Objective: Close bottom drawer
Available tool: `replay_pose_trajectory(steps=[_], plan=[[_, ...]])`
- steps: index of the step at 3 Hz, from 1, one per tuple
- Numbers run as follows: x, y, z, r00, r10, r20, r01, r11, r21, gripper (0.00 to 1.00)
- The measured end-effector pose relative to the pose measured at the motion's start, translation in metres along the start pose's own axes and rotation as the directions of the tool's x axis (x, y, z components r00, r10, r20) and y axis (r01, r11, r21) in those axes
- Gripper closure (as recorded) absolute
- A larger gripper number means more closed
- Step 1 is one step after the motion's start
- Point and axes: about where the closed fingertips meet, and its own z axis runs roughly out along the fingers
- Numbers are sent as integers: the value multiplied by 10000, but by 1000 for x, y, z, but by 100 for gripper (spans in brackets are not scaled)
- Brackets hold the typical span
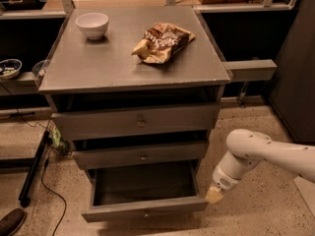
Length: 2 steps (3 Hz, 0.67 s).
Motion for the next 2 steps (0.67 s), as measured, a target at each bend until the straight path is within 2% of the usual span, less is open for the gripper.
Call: replay_pose_trajectory(steps=[1,2], plan=[[4,-5,22,9999,124,-75,-127,9989,-441,100],[5,-6,27,9998,160,-111,-166,9987,-481,100]])
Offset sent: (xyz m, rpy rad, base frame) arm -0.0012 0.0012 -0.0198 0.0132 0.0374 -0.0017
